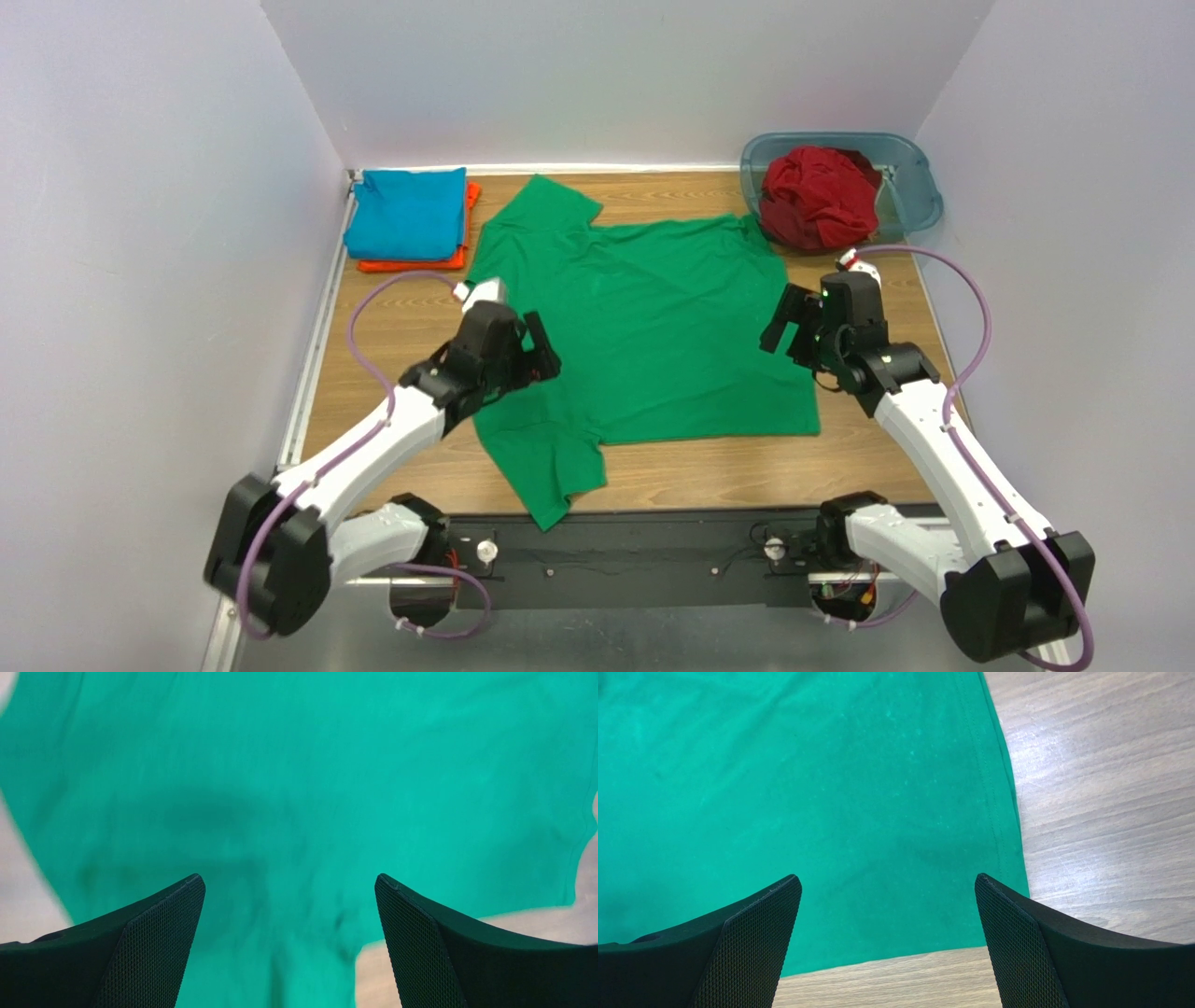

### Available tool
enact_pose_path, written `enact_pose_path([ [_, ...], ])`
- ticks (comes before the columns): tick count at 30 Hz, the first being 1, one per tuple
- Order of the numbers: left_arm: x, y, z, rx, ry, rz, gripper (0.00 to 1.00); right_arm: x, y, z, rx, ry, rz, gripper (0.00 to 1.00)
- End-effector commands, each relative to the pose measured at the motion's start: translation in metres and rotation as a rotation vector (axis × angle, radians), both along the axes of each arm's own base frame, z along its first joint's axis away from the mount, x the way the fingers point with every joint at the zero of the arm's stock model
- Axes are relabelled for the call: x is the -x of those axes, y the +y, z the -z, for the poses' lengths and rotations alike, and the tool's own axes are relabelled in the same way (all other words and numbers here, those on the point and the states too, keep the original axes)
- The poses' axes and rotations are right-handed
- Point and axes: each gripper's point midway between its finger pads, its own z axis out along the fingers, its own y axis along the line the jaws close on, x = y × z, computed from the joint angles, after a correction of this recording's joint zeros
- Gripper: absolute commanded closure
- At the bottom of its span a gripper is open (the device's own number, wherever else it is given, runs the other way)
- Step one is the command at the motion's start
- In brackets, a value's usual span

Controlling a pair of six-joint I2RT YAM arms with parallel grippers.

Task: Fold and stack the t-shirts
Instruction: Flatten the tshirt out

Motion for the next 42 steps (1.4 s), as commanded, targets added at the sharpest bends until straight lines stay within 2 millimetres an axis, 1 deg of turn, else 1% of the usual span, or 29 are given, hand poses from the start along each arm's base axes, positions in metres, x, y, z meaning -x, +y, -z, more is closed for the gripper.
enact_pose_path([
  [1,0.042,0.007,-0.006,0.066,0.048,-0.093,0.01,0.005,-0.006,0.012,0.014,0.027,0.030,0.00],
  [2,0.051,0.007,-0.003,0.086,0.076,-0.119,0.02,0.005,-0.006,0.013,0.018,0.030,0.031,0.00],
  [3,0.062,0.001,-0.007,0.106,0.074,-0.096,0.02,0.005,-0.005,0.015,0.016,0.037,0.027,0.00],
  [5,0.084,0.002,0.006,0.109,0.150,-0.096,0.02,0.005,-0.003,0.016,0.011,0.040,0.017,0.00],
  [6,0.094,-0.003,0.009,0.136,0.184,-0.087,0.02,0.005,-0.002,0.017,0.010,0.046,0.011,0.00],
  [7,0.111,-0.009,0.015,0.139,0.237,-0.048,0.02,0.004,-0.002,0.018,0.009,0.049,0.010,0.00],
  [8,0.121,-0.010,0.023,0.147,0.284,-0.064,0.03,0.004,-0.003,0.018,0.011,0.052,0.012,0.00],
  [10,0.144,-0.016,0.033,0.138,0.356,-0.021,0.04,0.005,-0.002,0.021,0.012,0.060,0.008,0.00],
  [12,0.157,-0.020,0.039,0.142,0.407,-0.012,0.05,0.006,-0.002,0.023,0.011,0.065,0.007,0.00],
  [13,0.164,-0.021,0.042,0.142,0.438,-0.023,0.07,0.006,-0.001,0.023,0.011,0.066,0.006,0.00],
  [14,0.173,-0.024,0.043,0.137,0.464,-0.008,0.13,0.006,-0.001,0.024,0.009,0.068,0.003,0.00],
  [17,0.187,-0.023,0.051,0.119,0.531,-0.045,0.26,0.006,-0.001,0.025,0.010,0.071,0.001,0.00],
  [18,0.194,-0.024,0.053,0.107,0.548,-0.036,0.37,0.007,-0.001,0.025,0.010,0.073,0.001,0.00],
  [19,0.198,-0.024,0.057,0.107,0.570,-0.049,0.48,0.007,-0.001,0.026,0.011,0.076,0.001,0.00],
  [21,0.205,-0.025,0.061,0.093,0.588,-0.040,0.58,0.007,-0.001,0.026,0.010,0.078,0.000,0.00],
  [23,0.209,-0.026,0.065,0.086,0.609,-0.047,0.63,0.007,0.000,0.027,0.008,0.082,-0.005,0.00],
  [26,0.222,-0.023,0.072,0.036,0.658,-0.041,0.63,0.007,0.002,0.030,0.007,0.093,-0.012,0.00],
  [28,0.230,-0.017,0.076,-0.014,0.686,-0.057,0.63,0.007,0.002,0.033,0.010,0.105,-0.012,0.00],
  [30,0.234,-0.015,0.080,-0.043,0.702,-0.063,0.63,0.008,0.002,0.035,0.008,0.112,-0.013,0.00],
  [32,0.235,-0.015,0.082,-0.053,0.709,-0.072,0.61,0.009,0.002,0.037,0.007,0.118,-0.014,0.00],
  [33,0.235,-0.014,0.086,-0.067,0.716,-0.089,0.56,0.008,0.003,0.037,0.006,0.117,-0.015,0.00],
  [37,0.234,-0.014,0.093,-0.101,0.729,-0.112,0.52,0.008,0.003,0.036,0.005,0.117,-0.017,0.00],
  [40,0.229,-0.025,0.102,-0.097,0.711,-0.084,0.52,0.008,0.003,0.036,0.004,0.116,-0.020,0.00],
  [42,0.230,-0.027,0.108,-0.110,0.725,-0.080,0.57,0.008,0.004,0.035,0.003,0.113,-0.022,0.00],
])
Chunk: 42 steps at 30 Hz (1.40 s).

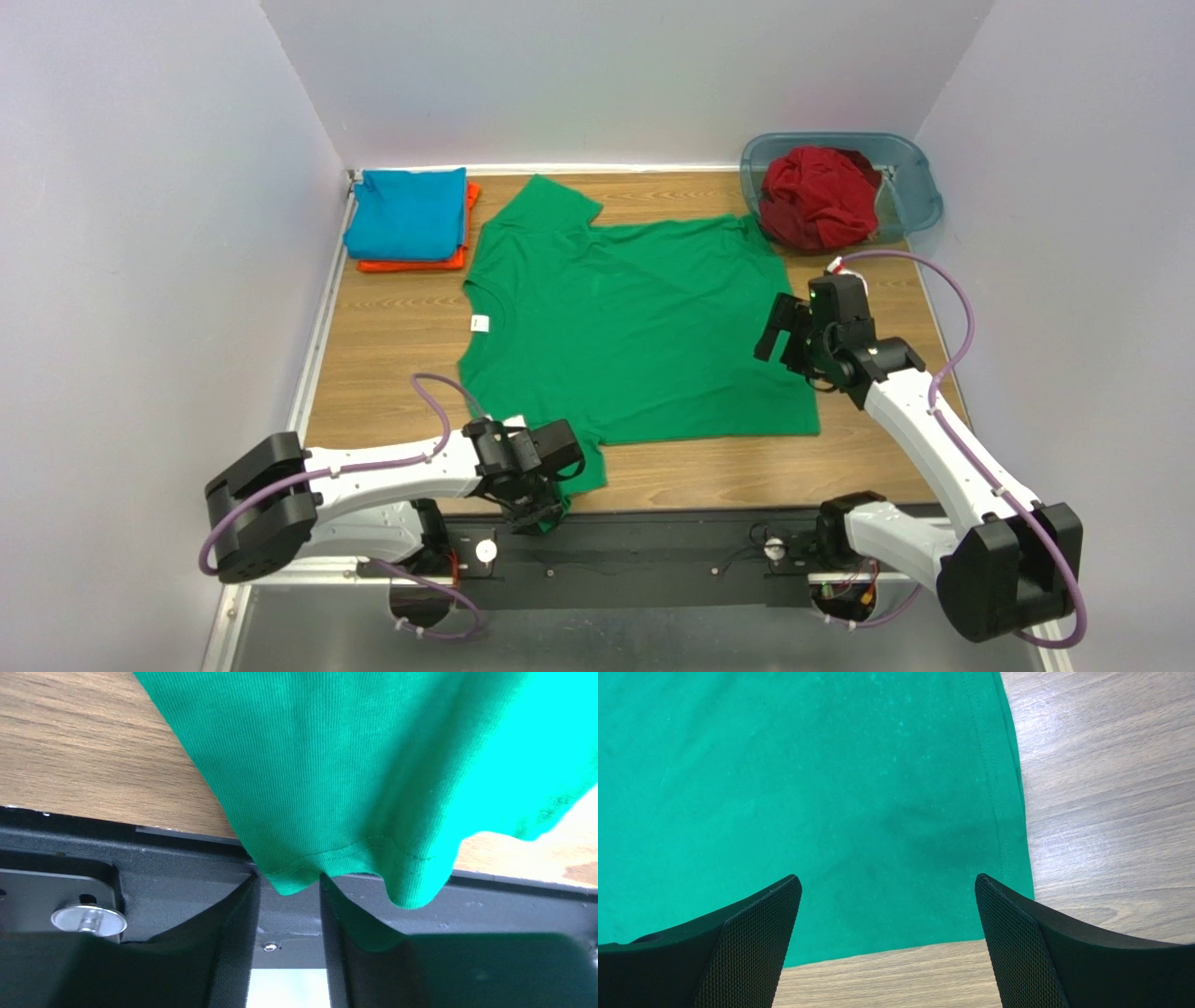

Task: Fold and stack the t-shirts
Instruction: Flatten the tshirt out, then fold the tshirt

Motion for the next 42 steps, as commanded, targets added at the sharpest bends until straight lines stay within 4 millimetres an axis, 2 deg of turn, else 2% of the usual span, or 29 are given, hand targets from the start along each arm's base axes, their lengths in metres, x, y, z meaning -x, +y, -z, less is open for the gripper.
enact_pose_path([
  [1,-0.004,-0.006,0.015,-0.012,-0.006,-0.002,0.62,0.003,0.001,0.005,-0.004,0.011,-0.010,0.00],
  [2,-0.004,-0.007,0.015,-0.014,-0.005,-0.002,0.72,0.003,0.001,0.005,-0.005,0.012,-0.013,0.00],
  [4,-0.006,-0.008,0.013,-0.015,-0.015,-0.004,0.84,0.004,0.001,0.005,-0.007,0.012,-0.009,0.00],
  [5,-0.009,-0.009,0.011,-0.012,-0.025,-0.010,0.94,0.004,0.001,0.006,-0.006,0.013,-0.010,0.00],
  [7,-0.013,-0.007,0.006,-0.018,-0.047,-0.035,1.00,0.005,0.000,0.005,-0.004,0.008,-0.003,0.00],
  [15,-0.031,-0.012,-0.017,0.061,-0.152,-0.113,1.00,0.008,-0.004,-0.002,-0.006,-0.030,0.019,0.00],
  [20,-0.049,-0.016,-0.038,0.103,-0.249,-0.148,1.00,0.021,0.006,0.001,-0.082,-0.017,0.019,0.00],
  [23,-0.055,-0.015,-0.048,0.102,-0.286,-0.162,1.00,0.030,0.007,0.008,-0.114,0.014,0.046,0.00],
  [24,-0.057,-0.015,-0.053,0.110,-0.297,-0.173,1.00,0.036,0.007,0.016,-0.123,0.044,0.068,0.00],
  [28,-0.067,-0.010,-0.065,0.110,-0.352,-0.218,1.00,0.052,-0.006,0.037,-0.101,0.123,0.182,0.00],
  [34,-0.084,-0.018,-0.088,0.195,-0.447,-0.252,1.00,0.057,-0.013,0.050,-0.124,0.153,0.337,0.00],
  [42,-0.091,-0.014,-0.101,0.264,-0.509,-0.292,1.00,0.071,-0.024,0.073,-0.116,0.194,0.454,0.00],
])
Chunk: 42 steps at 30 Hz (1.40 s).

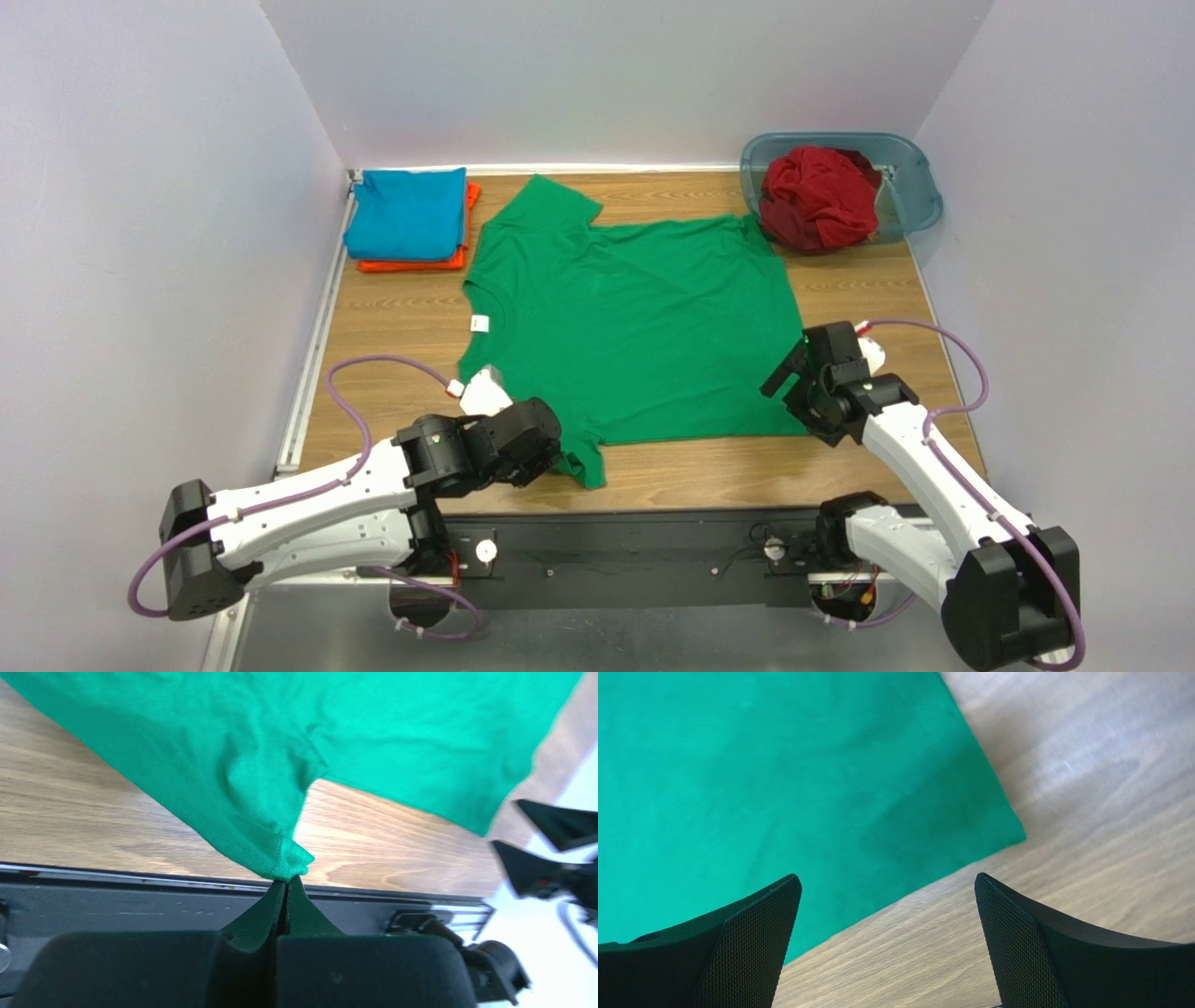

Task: Fold and stack the t-shirts
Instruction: Fold the tshirt

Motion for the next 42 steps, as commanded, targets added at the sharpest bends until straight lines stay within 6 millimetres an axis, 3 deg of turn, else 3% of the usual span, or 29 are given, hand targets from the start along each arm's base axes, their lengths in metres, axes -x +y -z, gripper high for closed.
enact_pose_path([
  [1,-0.015,0.009,-0.012,0.029,-0.087,-0.078,1.00,0.012,-0.013,0.016,0.024,0.045,0.118,0.00],
  [4,-0.015,0.013,-0.015,0.050,-0.101,-0.089,1.00,0.017,-0.020,0.026,0.063,0.082,0.137,0.00],
  [12,-0.020,0.017,-0.020,0.074,-0.133,-0.117,1.00,0.016,-0.015,0.040,0.053,0.117,0.119,0.04],
  [19,-0.021,0.019,-0.022,0.058,-0.141,-0.116,1.00,0.018,-0.017,0.043,0.057,0.103,0.119,0.30],
  [29,-0.024,0.019,-0.025,0.072,-0.159,-0.131,1.00,0.015,-0.022,0.049,0.089,0.098,0.128,0.35],
  [36,-0.026,0.017,-0.030,0.086,-0.169,-0.135,1.00,0.011,-0.021,0.047,0.084,0.082,0.114,0.64],
  [37,-0.026,0.018,-0.029,0.082,-0.170,-0.137,1.00,0.011,-0.020,0.046,0.082,0.080,0.109,0.71],
  [42,-0.030,0.019,-0.035,0.090,-0.190,-0.149,1.00,0.004,-0.019,0.037,0.099,0.051,0.043,0.87],
])
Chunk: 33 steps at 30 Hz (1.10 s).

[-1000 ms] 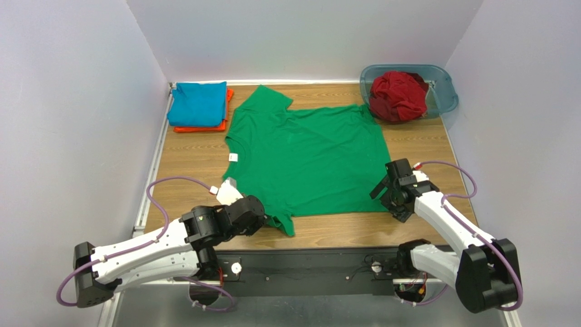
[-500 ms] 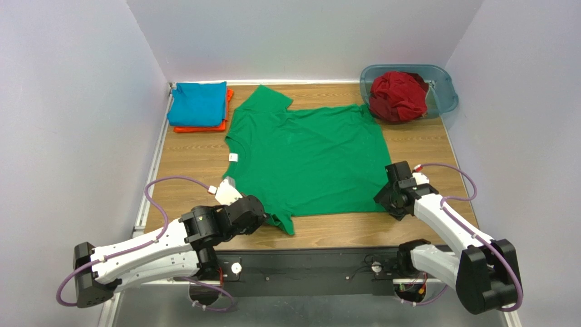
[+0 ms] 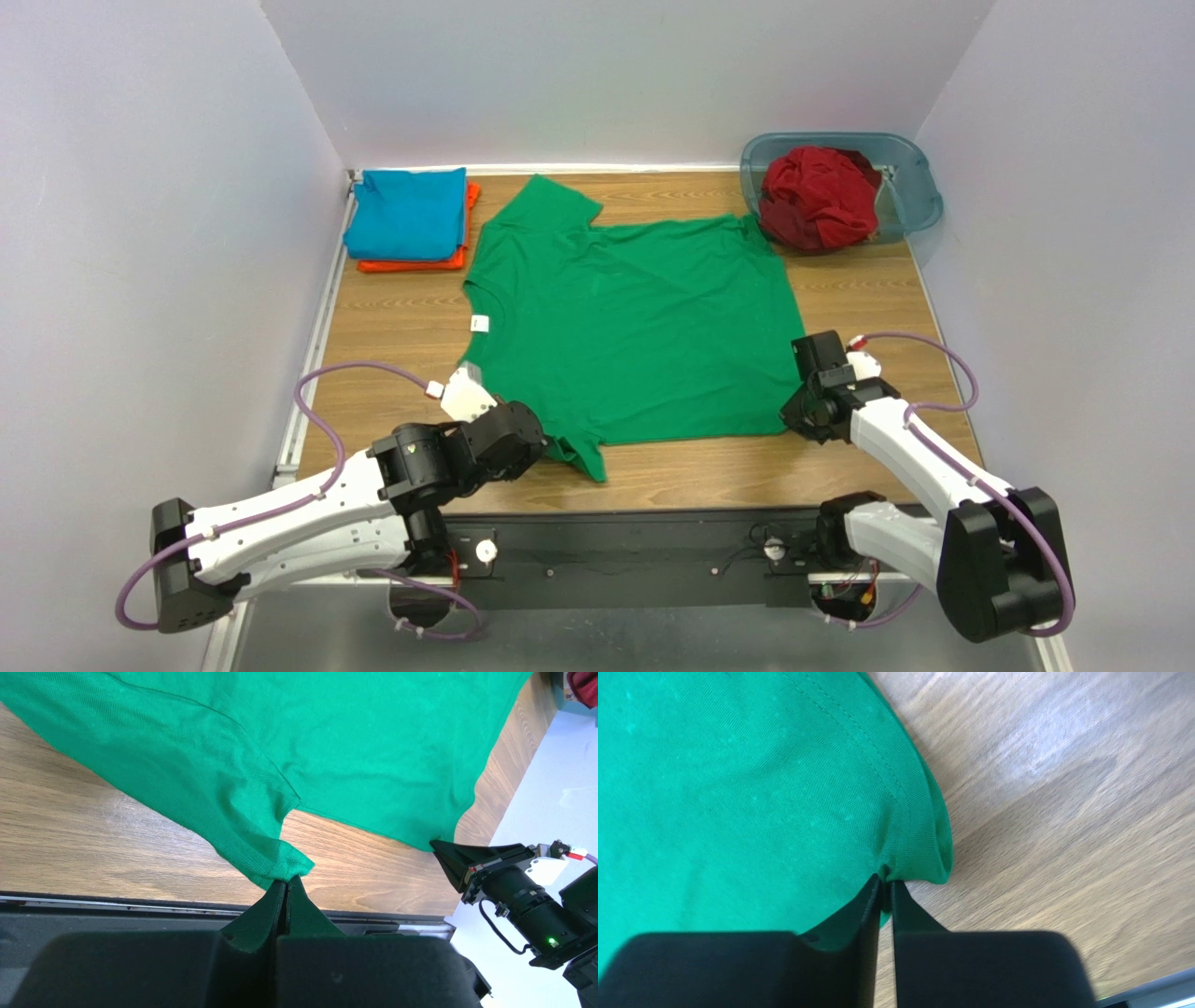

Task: Fold and stack the t-shirts
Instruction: Fold the tshirt

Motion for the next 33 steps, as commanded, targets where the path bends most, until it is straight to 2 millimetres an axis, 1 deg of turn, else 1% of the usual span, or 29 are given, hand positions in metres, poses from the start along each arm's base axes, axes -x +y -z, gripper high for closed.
enact_pose_path([
  [1,-0.014,0.006,-0.017,0.015,-0.073,-0.068,1.00,-0.007,-0.005,-0.006,0.043,-0.028,-0.051,0.91],
  [4,-0.020,0.008,-0.020,0.010,-0.101,-0.086,1.00,-0.014,-0.002,-0.011,0.044,-0.033,-0.087,0.98],
  [6,-0.022,0.007,-0.024,0.014,-0.116,-0.090,1.00,-0.017,0.000,-0.014,0.043,-0.037,-0.102,0.99],
  [11,-0.032,0.002,-0.033,0.012,-0.167,-0.092,1.00,-0.031,0.004,-0.025,0.054,-0.067,-0.175,0.99],
  [13,-0.039,0.000,-0.035,-0.016,-0.187,-0.084,1.00,-0.038,0.004,-0.032,0.066,-0.080,-0.194,0.99],
  [15,-0.047,-0.003,-0.045,-0.029,-0.224,-0.077,1.00,-0.043,0.006,-0.038,0.068,-0.094,-0.203,0.99],
  [16,-0.055,0.000,-0.045,-0.050,-0.229,-0.094,1.00,-0.044,0.005,-0.038,0.072,-0.093,-0.210,0.99],
  [18,-0.065,0.001,-0.052,-0.072,-0.259,-0.087,1.00,-0.048,0.007,-0.042,0.071,-0.099,-0.216,0.99],
  [19,-0.086,0.007,-0.059,-0.101,-0.303,-0.088,1.00,-0.051,0.006,-0.042,0.080,-0.090,-0.226,0.99],
  [20,-0.091,0.008,-0.061,-0.108,-0.317,-0.084,1.00,-0.054,0.006,-0.042,0.091,-0.086,-0.228,0.99],
  [21,-0.102,0.009,-0.069,-0.087,-0.345,-0.101,1.00,-0.055,0.005,-0.042,0.094,-0.082,-0.231,0.99],
  [22,-0.107,0.010,-0.073,-0.089,-0.360,-0.104,1.00,-0.057,0.006,-0.044,0.097,-0.085,-0.233,0.99],
  [23,-0.111,0.011,-0.072,-0.117,-0.370,-0.083,1.00,-0.060,0.005,-0.045,0.107,-0.083,-0.234,0.99],
  [24,-0.117,0.010,-0.077,-0.115,-0.387,-0.086,1.00,-0.063,0.005,-0.047,0.109,-0.086,-0.235,0.99],
  [25,-0.123,0.015,-0.078,-0.128,-0.390,-0.101,1.00,-0.065,0.005,-0.047,0.110,-0.086,-0.234,0.99],
  [26,-0.127,0.015,-0.085,-0.131,-0.402,-0.106,1.00,-0.067,0.005,-0.049,0.114,-0.089,-0.235,0.99],
  [27,-0.131,0.015,-0.083,-0.161,-0.404,-0.093,1.00,-0.071,0.005,-0.051,0.122,-0.092,-0.237,0.99],
  [30,-0.144,0.019,-0.088,-0.187,-0.418,-0.104,1.00,-0.078,0.003,-0.055,0.144,-0.098,-0.237,0.99],
  [32,-0.152,0.025,-0.088,-0.220,-0.424,-0.103,1.00,-0.086,0.003,-0.058,0.151,-0.102,-0.235,0.99],
  [33,-0.156,0.024,-0.090,-0.216,-0.435,-0.101,1.00,-0.088,0.003,-0.059,0.153,-0.103,-0.236,0.99],
])
